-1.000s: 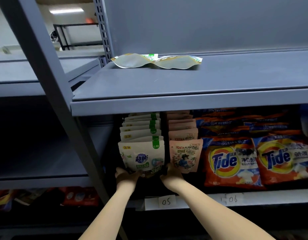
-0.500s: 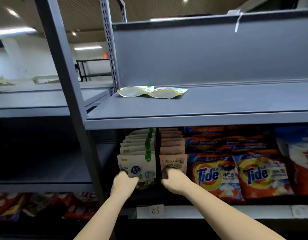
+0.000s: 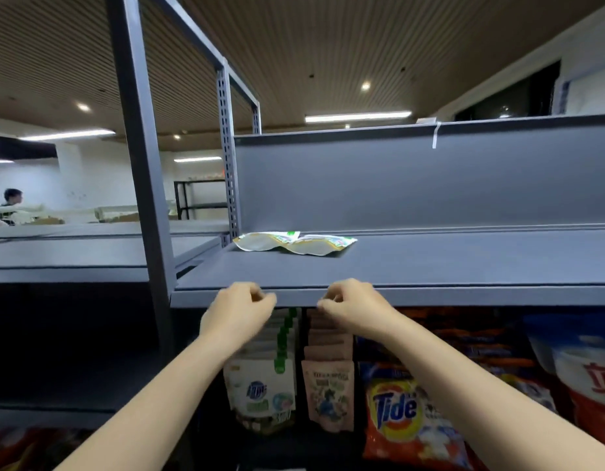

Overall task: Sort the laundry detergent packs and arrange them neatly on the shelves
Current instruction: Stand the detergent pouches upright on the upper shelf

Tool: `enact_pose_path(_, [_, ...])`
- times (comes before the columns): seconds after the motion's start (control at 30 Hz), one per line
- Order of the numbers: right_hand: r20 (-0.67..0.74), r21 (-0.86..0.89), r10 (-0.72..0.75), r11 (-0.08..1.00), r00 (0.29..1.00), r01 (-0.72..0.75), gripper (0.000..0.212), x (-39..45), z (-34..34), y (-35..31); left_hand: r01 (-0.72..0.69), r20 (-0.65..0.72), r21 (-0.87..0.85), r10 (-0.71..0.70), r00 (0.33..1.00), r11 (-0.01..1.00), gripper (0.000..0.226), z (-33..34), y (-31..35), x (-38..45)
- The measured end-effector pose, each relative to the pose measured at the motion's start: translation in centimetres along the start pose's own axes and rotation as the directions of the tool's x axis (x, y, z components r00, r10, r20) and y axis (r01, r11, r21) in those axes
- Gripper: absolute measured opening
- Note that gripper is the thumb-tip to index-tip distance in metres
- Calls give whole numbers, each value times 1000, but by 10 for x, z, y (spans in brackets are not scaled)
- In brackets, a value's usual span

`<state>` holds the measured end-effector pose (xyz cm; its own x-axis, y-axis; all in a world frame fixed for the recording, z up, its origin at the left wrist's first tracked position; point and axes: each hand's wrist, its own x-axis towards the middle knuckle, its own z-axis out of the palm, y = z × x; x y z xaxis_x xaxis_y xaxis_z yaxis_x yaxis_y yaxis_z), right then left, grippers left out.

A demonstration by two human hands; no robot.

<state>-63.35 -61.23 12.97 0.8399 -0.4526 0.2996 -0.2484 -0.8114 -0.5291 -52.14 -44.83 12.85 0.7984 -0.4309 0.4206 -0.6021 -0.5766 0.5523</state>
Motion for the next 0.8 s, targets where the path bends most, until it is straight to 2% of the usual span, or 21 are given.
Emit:
enact_pose_path(0.13, [-106, 129, 52, 991, 993, -38, 20, 28, -24, -5, -11, -135, -21, 9, 991, 1000, 26, -20, 20, 41])
enact_pose_path(0.43, [-162, 146, 233, 967, 959, -210, 28, 107, -33, 19, 59, -47, 29, -58, 997, 998, 16, 3, 5, 152])
enact_pose_path(0.6, [-104, 194, 404, 905, 909, -380, 20, 157, -36, 38, 111, -13, 76, -110, 994, 991, 31, 24, -9, 212])
enact_pose_path(0.8, [19, 229, 494, 844, 869, -485, 32, 203, -34, 43, 176, 52, 241, -194, 980, 954, 43, 44, -18, 263])
